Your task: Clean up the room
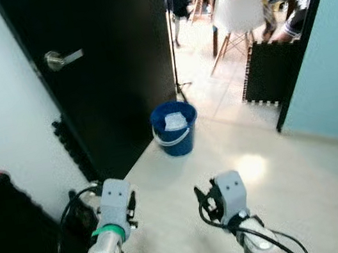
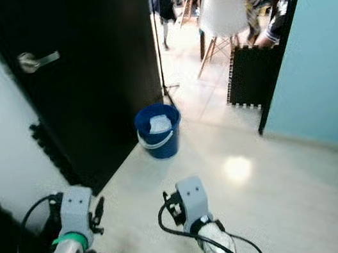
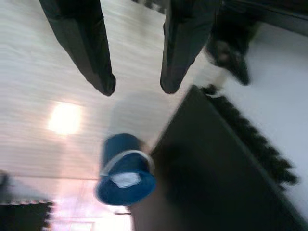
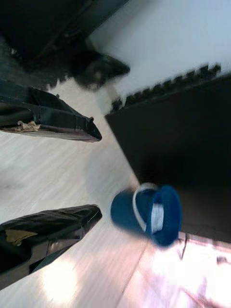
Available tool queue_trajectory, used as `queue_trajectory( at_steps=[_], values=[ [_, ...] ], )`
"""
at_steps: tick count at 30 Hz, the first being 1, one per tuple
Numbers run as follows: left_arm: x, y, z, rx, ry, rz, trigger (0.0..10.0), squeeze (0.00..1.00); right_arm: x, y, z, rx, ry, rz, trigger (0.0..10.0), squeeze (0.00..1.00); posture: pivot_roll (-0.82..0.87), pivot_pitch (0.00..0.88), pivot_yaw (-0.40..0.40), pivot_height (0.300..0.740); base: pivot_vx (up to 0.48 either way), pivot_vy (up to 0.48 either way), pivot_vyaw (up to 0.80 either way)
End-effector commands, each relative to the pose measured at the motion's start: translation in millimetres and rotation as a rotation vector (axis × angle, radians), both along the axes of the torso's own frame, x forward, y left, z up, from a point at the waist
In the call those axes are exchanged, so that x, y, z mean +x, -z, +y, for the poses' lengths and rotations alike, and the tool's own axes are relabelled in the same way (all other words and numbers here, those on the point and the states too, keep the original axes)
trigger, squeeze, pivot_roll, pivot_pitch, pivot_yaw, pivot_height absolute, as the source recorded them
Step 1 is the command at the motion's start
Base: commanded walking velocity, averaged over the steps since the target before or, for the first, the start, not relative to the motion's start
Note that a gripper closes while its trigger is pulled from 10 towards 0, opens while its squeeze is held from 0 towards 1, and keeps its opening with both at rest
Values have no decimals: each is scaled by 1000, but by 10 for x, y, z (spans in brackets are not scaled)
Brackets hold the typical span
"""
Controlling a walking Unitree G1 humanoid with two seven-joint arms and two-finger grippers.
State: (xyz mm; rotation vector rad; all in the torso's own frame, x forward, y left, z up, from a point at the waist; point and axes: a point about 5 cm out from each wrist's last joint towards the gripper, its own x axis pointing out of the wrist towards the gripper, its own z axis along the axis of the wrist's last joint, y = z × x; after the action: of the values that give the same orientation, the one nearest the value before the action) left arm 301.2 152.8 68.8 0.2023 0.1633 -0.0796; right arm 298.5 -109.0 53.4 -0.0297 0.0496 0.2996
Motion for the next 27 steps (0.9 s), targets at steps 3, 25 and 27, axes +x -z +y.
queue_trajectory(
  at_steps=[3, 25, 27],
  values=[
    [13, 12, -39, 9, 22, 14, 10000, 0, -33, 67, -12, 13, 12, 37, 10000, 0, -110, 8, 74, 740, 0, 0, -800],
    [42, 28, -102, 16, 38, 49, 10000, 0, -29, 75, -19, 16, 18, 43, 10000, 0, -114, 5, 83, 740, 0, 0, -800],
    [43, 24, -109, 16, 40, 50, 10000, 0, -32, 75, -19, 17, 18, 44, 10000, 0, -114, 6, 83, 740, 0, 0, -800]
  ],
)
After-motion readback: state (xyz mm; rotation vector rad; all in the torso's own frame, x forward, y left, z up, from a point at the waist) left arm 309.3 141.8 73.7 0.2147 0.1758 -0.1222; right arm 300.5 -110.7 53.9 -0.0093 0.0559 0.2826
